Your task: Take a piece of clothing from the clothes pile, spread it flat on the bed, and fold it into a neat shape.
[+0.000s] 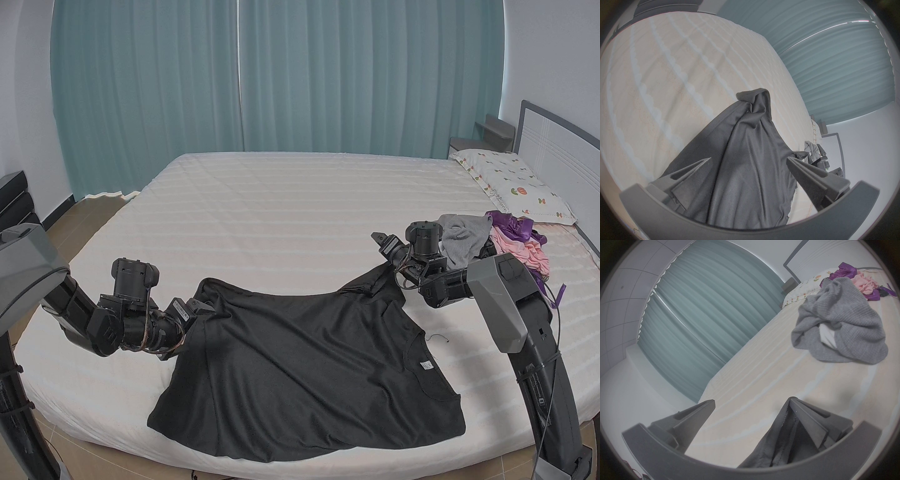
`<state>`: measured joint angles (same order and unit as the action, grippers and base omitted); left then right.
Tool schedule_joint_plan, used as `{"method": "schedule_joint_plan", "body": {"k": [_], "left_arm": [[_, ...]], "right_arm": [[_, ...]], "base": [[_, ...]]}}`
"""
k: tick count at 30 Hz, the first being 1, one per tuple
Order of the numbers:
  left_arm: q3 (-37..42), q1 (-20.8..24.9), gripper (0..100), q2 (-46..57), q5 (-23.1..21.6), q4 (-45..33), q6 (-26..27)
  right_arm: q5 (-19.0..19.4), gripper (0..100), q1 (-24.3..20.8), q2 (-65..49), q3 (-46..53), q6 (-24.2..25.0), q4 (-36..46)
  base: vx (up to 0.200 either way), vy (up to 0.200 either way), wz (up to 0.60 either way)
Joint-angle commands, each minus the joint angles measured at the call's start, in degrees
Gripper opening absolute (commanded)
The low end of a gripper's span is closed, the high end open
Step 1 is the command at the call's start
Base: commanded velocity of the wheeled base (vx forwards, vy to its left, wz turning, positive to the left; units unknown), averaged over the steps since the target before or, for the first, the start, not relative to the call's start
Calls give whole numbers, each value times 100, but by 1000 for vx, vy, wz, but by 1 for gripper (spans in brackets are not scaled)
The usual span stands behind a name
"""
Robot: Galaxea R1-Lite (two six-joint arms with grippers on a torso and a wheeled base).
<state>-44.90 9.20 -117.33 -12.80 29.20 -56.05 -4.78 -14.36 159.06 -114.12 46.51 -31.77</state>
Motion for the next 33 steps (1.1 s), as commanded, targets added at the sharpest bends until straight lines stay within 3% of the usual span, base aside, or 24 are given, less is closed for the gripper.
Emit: {"method": "schedule_joint_plan", "body": {"k": [1,6,10,22,33], "left_arm": [[-63,-103,100,-88,23,183,7],[-318,-138,100,-299,137,288,33],[-959,-288,100,-712,630,236,59],[-2295,-437,100,-1951,761,227,666],[-3253,-261,100,-2628,788,218,710]], "right_arm": [[65,100,170,-358,671,-28,83],[311,100,250,-842,1401,-72,92],[671,100,329,-1141,1893,-72,39],[733,100,381,-1079,2174,-151,101],[821,100,399,-736,2130,-142,83]], "base": [[0,0,0],[0,0,0],[0,0,0],[0,0,0],[0,0,0]]}}
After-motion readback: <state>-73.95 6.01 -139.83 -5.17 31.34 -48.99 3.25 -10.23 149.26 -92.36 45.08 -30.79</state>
